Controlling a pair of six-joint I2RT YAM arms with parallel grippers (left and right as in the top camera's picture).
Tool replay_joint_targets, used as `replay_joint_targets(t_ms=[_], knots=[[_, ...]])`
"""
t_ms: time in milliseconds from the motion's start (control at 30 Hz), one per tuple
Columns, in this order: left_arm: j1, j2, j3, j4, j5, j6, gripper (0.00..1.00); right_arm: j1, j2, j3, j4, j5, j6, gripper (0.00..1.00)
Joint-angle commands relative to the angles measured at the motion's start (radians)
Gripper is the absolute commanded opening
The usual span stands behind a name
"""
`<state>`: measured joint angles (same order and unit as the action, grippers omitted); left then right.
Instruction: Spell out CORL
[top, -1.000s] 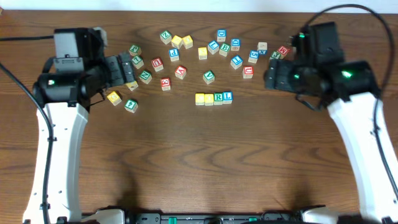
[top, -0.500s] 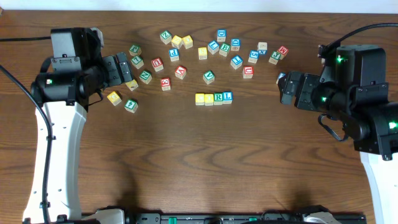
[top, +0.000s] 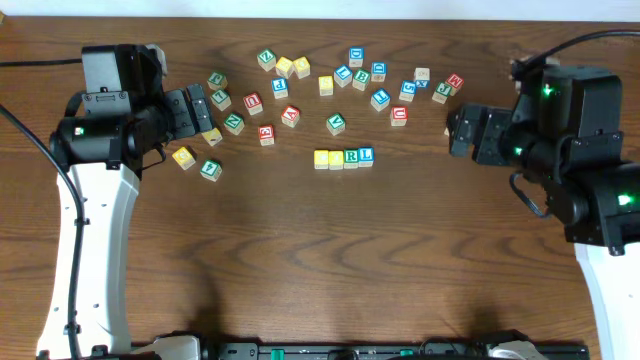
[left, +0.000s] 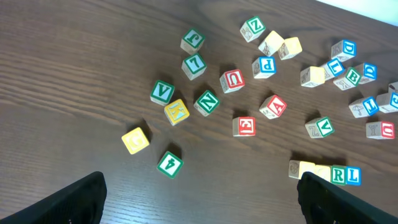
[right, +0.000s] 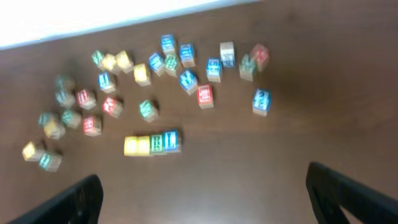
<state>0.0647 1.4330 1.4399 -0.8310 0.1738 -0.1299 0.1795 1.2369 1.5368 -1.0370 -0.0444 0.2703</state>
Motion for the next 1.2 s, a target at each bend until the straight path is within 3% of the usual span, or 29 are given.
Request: replay_joint_targets(t_ms=[0, 300, 533, 800, 1000, 1167], knots=[[0.003, 0.004, 0.008, -0.002, -0.01, 0.006, 0.97, -0.005, -0.075, -0.117, 0.106, 0.019, -0.13, 0.99], [0.003, 0.004, 0.008, -0.002, -0.01, 0.006, 0.97, -0.087, -0.424, -0.698, 0.668, -0.101, -0.145, 0.99], [0.003, 0.004, 0.008, -0.003, -0.01, 0.006, 0.97, -0.124, -0.761, -1.123, 0.937, -0.097, -0.156, 0.99], [0.003, 0.004, 0.008, -0.003, -0.01, 0.006, 0.97, -0.146, -1.094, -1.415, 1.017, -0.105, -0.155, 0.99], [0.003, 0.004, 0.008, -0.002, -0.01, 0.006, 0.97, -0.146, -1.213, -1.534, 1.021, -0.105, -0.154, 0.99], [0.003, 0.004, 0.008, -0.002, -0.01, 0.006, 0.97, -0.145, -1.232, -1.531, 0.974, -0.105, -0.153, 0.99]])
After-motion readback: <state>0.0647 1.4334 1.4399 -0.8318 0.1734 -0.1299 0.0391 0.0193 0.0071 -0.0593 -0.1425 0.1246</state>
